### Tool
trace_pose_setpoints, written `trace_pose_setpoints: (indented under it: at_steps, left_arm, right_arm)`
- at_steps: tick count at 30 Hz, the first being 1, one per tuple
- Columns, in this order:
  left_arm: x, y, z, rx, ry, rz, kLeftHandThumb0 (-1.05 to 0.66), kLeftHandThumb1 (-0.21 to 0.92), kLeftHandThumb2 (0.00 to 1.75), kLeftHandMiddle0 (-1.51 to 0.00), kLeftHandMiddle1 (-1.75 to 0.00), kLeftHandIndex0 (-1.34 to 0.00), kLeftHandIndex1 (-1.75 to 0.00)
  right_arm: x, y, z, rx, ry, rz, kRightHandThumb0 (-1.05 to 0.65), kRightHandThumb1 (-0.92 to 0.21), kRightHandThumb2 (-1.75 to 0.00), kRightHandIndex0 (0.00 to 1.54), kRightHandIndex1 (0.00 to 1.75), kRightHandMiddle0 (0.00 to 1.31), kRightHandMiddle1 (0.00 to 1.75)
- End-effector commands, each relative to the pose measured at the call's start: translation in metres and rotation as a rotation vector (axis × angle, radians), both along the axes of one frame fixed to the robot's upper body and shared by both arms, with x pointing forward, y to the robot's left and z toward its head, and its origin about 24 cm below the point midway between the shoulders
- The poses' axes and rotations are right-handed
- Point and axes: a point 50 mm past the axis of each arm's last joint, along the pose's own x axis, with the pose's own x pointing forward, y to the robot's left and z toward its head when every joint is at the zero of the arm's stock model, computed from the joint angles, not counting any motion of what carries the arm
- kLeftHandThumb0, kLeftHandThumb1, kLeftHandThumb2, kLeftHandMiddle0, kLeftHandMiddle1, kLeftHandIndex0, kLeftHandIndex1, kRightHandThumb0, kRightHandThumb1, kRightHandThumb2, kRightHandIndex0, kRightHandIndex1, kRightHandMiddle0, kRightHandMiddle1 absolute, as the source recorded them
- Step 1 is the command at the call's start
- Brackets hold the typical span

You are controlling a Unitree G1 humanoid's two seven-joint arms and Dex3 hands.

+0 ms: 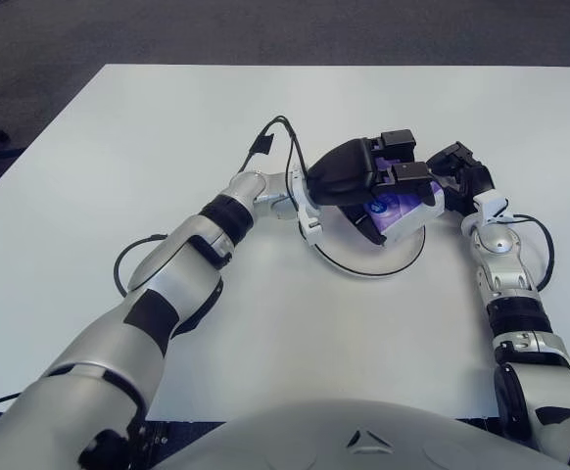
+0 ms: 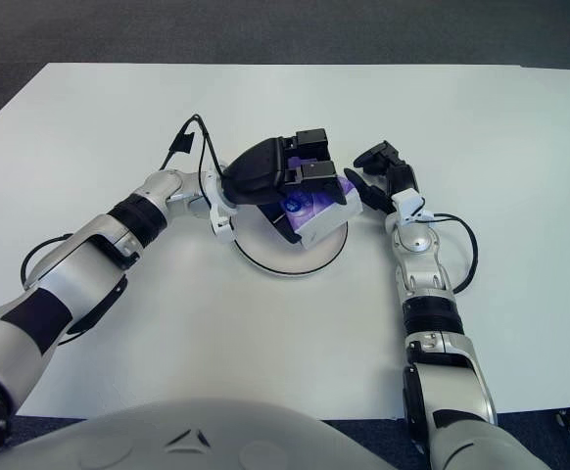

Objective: Put the tissue paper into the plate.

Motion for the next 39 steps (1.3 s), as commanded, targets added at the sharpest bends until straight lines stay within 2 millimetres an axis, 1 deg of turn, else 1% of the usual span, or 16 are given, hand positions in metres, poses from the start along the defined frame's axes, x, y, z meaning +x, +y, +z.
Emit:
trace_pose_setpoints:
  at_steps: [1,2,5,7,8,10,11,12,14,15,17,19,21,29,35,39]
  left_arm:
    - [0.004,0.003,-0.002,0.109,0.02,0.006,-0.01,0.81,0.41,-0.58,-1.45,-0.43,-1.3]
    - [0.005,0.003,-0.002,0.132,0.024,0.006,-0.01,0.85,0.34,-0.59,-1.41,-0.41,-1.31]
    - [0.006,0.005,-0.002,0.193,0.026,0.012,-0.01,0.9,0.27,-0.6,-1.36,-0.37,-1.35]
    - [0.007,0.007,-0.001,0.227,0.024,0.014,-0.01,0.91,0.26,-0.59,-1.35,-0.35,-1.36]
    - [0.007,0.008,-0.001,0.24,0.023,0.015,-0.01,0.91,0.27,-0.58,-1.36,-0.33,-1.38]
    - [0.007,0.009,-0.001,0.257,0.022,0.015,-0.01,0.92,0.29,-0.55,-1.38,-0.29,-1.43]
    - [0.007,0.009,-0.001,0.263,0.023,0.015,-0.22,0.92,0.41,-0.58,-1.17,-0.33,-1.19]
    - [0.007,0.01,-0.001,0.267,0.024,0.015,-0.3,0.92,0.45,-0.61,-1.07,-0.37,-1.08]
    - [0.007,0.01,0.0,0.281,0.025,0.015,-0.51,0.92,0.58,-0.7,-0.73,-0.46,-0.73]
    - [0.008,0.011,0.0,0.295,0.024,0.014,-0.55,0.92,0.6,-0.73,-0.65,-0.48,-0.66]
    - [0.008,0.013,0.0,0.329,0.022,0.013,-0.68,0.92,0.72,-0.78,-0.33,-0.48,-0.36]
    - [0.009,0.014,0.0,0.358,0.024,0.013,-0.74,0.92,0.78,-0.77,-0.18,-0.45,-0.23]
    - [0.009,0.016,0.001,0.377,0.027,0.012,-0.78,0.92,0.83,-0.76,-0.09,-0.43,-0.14]
    - [0.01,0.025,0.01,0.432,0.035,0.019,-0.87,0.92,0.93,-0.72,-0.01,-0.39,-0.06]
    - [0.012,0.03,0.021,0.446,0.069,0.033,-0.93,0.92,0.93,-0.66,0.0,-0.32,-0.02]
    - [0.011,0.034,0.027,0.394,0.112,0.038,-0.95,0.92,0.91,-0.59,0.0,-0.27,0.0]
  right_arm:
    - [-0.03,0.006,-0.061,0.038,0.251,-0.006,-0.36,-0.92,-0.36,0.71,1.43,0.37,1.57]
    - [-0.03,0.006,-0.061,0.038,0.251,-0.006,-0.36,-0.92,-0.36,0.71,1.43,0.37,1.57]
    - [-0.03,0.006,-0.061,0.038,0.251,-0.006,-0.36,-0.92,-0.36,0.71,1.43,0.37,1.57]
    - [-0.034,0.024,-0.039,0.033,0.2,0.004,-0.36,-0.92,-0.36,0.71,1.43,0.37,1.57]
    - [-0.038,0.027,-0.036,0.048,0.188,-0.001,-0.36,-0.88,-0.44,0.72,1.54,0.36,1.6]
    - [-0.04,0.027,-0.037,0.078,0.182,-0.008,-0.37,-0.81,-0.57,0.7,1.66,0.37,1.63]
    - [-0.04,0.026,-0.038,0.088,0.182,-0.008,-0.37,-0.79,-0.6,0.68,1.69,0.38,1.64]
    - [-0.04,0.025,-0.038,0.094,0.182,-0.008,-0.37,-0.78,-0.61,0.68,1.7,0.38,1.64]
    - [-0.041,0.025,-0.038,0.093,0.184,-0.004,-0.37,-0.77,-0.64,0.66,1.73,0.38,1.65]
    - [-0.041,0.025,-0.038,0.089,0.184,0.0,-0.37,-0.77,-0.64,0.66,1.73,0.38,1.65]
    - [-0.041,0.024,-0.038,0.059,0.179,0.011,-0.37,-0.79,-0.61,0.65,1.74,0.37,1.64]
    - [-0.04,0.023,-0.038,0.017,0.172,0.019,-0.37,-0.81,-0.58,0.65,1.74,0.36,1.64]
    - [-0.04,0.023,-0.039,-0.014,0.167,0.024,-0.37,-0.84,-0.54,0.65,1.75,0.35,1.64]
    - [-0.039,0.019,-0.042,-0.05,0.161,0.031,-0.36,-0.88,-0.47,0.66,1.75,0.34,1.64]
    - [-0.038,0.018,-0.043,-0.05,0.159,0.038,-0.36,-0.89,-0.46,0.66,1.75,0.33,1.64]
    - [-0.037,0.018,-0.043,-0.051,0.158,0.039,-0.36,-0.89,-0.45,0.66,1.75,0.33,1.64]
